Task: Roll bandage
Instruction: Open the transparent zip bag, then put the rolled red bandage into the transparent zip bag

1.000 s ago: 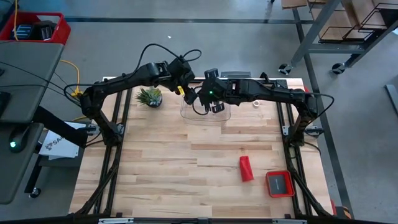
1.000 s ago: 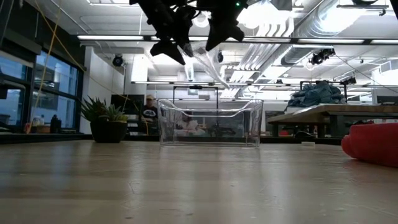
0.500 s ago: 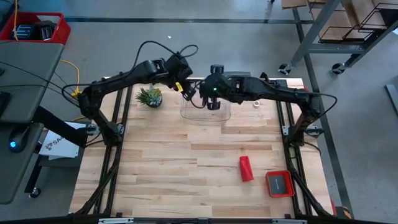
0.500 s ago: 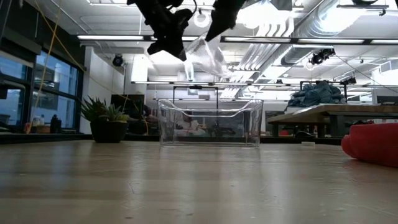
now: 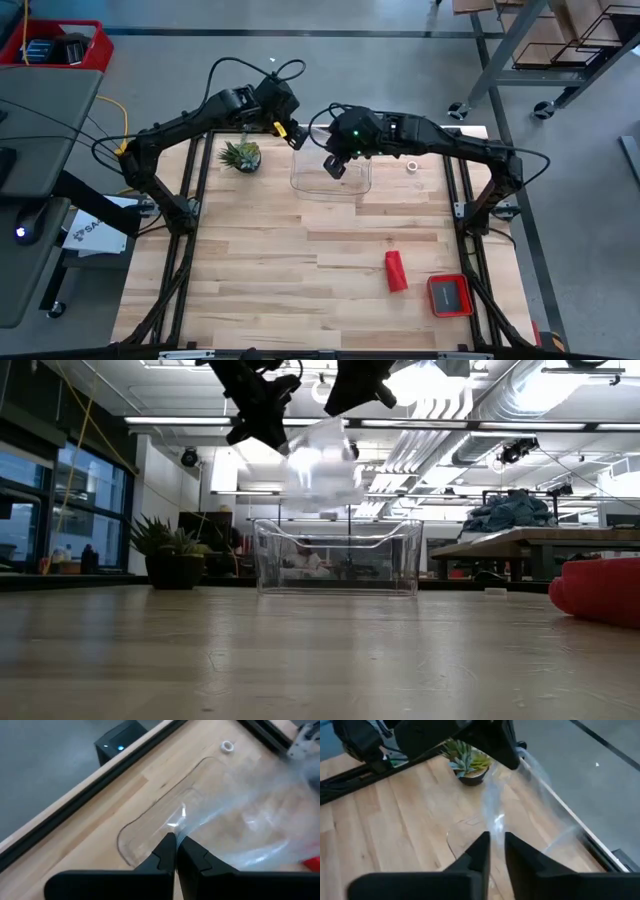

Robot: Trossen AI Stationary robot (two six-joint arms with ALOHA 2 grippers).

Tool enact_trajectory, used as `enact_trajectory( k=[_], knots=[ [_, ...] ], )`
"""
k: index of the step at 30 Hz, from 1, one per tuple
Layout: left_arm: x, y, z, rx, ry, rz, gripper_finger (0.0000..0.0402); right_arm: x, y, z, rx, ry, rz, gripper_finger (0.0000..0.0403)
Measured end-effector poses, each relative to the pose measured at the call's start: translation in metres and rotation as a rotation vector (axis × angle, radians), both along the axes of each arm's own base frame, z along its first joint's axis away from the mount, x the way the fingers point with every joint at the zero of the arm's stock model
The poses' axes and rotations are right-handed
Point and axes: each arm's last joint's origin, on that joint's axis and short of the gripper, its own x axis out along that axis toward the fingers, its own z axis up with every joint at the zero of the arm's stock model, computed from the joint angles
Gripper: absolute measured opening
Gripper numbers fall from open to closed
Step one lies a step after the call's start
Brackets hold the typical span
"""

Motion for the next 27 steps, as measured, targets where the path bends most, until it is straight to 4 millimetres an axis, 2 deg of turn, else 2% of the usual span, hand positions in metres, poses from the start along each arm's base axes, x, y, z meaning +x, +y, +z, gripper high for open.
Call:
enact_trajectory(
  k=[6,10,14,18,21,23,27],
  knots=[
    [0.005,-0.012,-0.001,-0.038,-0.004,-0.051,0.0000,-0.001,-0.002,0.002,-0.084,0.020,-0.016,0.0124],
    [0.006,-0.017,-0.003,-0.013,0.041,0.015,0.0000,-0.006,-0.004,0.005,-0.113,0.014,-0.107,0.0153],
    [0.003,-0.028,-0.007,0.029,0.118,0.038,0.0000,-0.029,-0.018,0.001,0.073,0.078,-0.297,0.0158],
    [-0.004,-0.043,-0.018,0.024,0.111,0.032,0.0000,-0.054,-0.023,-0.014,0.154,0.321,-0.396,0.0158],
    [-0.015,-0.052,-0.029,-0.015,0.066,0.070,0.0000,-0.066,-0.015,-0.018,0.196,0.465,-0.374,0.0158],
    [-0.022,-0.057,-0.038,-0.050,0.007,0.103,0.0000,-0.068,-0.004,-0.017,0.219,0.494,-0.340,0.0158],
    [-0.032,-0.064,-0.049,-0.112,-0.104,0.144,0.0000,-0.077,0.029,-0.011,0.264,0.492,-0.303,0.0158]
  ],
)
